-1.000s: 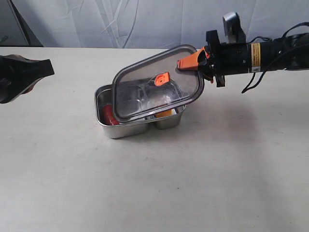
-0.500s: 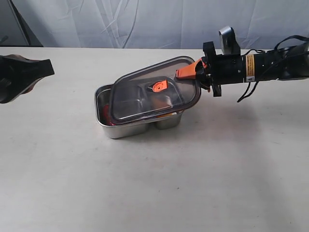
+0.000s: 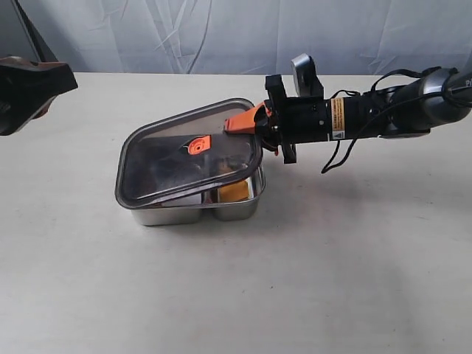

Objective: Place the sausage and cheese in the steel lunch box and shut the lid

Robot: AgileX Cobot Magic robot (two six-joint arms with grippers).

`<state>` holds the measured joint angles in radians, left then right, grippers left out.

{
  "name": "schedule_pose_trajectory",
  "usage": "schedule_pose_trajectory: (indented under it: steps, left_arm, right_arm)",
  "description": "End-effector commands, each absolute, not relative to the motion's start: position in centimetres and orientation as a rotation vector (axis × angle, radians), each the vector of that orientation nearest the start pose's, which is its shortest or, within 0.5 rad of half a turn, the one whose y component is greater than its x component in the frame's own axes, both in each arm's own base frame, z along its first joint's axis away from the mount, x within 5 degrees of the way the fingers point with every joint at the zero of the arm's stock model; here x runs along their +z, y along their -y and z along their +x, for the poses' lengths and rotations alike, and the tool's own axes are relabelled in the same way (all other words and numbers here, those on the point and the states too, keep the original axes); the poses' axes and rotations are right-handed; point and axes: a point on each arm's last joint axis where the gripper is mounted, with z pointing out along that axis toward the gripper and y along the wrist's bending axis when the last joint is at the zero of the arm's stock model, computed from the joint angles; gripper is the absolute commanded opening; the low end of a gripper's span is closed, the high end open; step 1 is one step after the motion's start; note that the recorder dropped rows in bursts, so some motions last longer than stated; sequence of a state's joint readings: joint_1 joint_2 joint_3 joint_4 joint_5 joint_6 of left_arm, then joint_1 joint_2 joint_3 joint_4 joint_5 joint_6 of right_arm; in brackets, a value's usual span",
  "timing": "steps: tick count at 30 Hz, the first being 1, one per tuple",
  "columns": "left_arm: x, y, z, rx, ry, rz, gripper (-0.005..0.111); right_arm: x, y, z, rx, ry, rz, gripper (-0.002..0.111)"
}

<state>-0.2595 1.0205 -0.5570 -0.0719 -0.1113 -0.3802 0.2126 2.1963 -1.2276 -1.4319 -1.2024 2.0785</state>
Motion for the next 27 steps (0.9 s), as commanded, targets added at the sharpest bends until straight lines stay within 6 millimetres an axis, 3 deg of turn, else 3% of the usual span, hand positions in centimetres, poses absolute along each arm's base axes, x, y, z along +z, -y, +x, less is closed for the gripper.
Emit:
schedule_pose_trajectory:
  steps: [1,17,27]
  left_arm:
    - [28.8,5.5,20.8,-0.485,-1.856,-0.177,0.000]
    - [28.4,5.5,20.7,-0.479,-1.909,-0.185,0.000]
    - [27.9,5.5,20.5,-0.428,-1.961,-0.125,0.000]
  right_arm:
    - [12.9,-16.9,36.7,1.845,-2.367,-0.164,-0.001]
    - [11.1,-16.3,36.9,1.570,-2.515,-0.217,-0.001]
    - [11.4,-16.3,37.5,1.498,-2.524,-0.304,-0.001]
